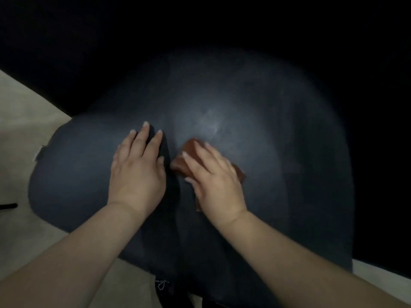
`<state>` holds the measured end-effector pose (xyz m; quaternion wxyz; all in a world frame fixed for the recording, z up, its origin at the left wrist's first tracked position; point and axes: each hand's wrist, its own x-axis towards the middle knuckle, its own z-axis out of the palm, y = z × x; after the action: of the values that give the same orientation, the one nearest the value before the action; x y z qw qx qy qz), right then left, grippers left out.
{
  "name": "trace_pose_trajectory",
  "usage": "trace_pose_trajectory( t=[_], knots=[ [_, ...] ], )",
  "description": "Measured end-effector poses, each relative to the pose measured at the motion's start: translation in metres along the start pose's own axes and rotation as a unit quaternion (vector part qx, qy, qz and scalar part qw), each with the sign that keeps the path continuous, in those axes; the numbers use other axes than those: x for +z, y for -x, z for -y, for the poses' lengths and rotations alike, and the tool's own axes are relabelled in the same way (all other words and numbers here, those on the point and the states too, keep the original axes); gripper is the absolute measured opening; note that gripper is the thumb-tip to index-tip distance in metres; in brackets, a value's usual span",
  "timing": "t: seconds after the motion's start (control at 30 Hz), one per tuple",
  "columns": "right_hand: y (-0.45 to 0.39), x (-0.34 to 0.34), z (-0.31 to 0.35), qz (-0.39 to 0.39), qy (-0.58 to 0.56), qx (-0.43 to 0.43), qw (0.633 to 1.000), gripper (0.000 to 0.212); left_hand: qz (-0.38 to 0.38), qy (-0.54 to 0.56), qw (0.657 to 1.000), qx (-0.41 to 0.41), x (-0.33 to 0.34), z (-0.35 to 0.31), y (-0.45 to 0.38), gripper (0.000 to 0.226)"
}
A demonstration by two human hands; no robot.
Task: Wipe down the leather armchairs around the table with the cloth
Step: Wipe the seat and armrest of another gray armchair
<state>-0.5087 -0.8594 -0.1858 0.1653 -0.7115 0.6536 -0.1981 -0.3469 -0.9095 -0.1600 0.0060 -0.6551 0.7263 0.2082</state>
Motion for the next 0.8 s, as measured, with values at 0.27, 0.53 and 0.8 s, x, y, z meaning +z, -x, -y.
trace_pose_trajectory(
  t=[0.27, 0.53, 0.8],
  knots=[
    [-0.089, -0.035, -0.079, -0.105, 0.02, 0.188, 0.976, 0.037, -0.013, 0.006, 1.0, -0.013, 0.002, 0.013, 0.003, 0.052],
    [0.022, -0.035, -0.03, -0.046, -0.036, 0.211, 0.976, 0.041, 0.018, 0.0, 1.0, 0.003, -0.003, 0.003, 0.035, 0.054],
    [0.067, -0.081, 0.004, 0.071, -0.108, 0.256, 0.958, 0.034, 0.089, -0.061, 0.994, 0.01, -0.049, -0.016, 0.08, 0.056]
  ],
)
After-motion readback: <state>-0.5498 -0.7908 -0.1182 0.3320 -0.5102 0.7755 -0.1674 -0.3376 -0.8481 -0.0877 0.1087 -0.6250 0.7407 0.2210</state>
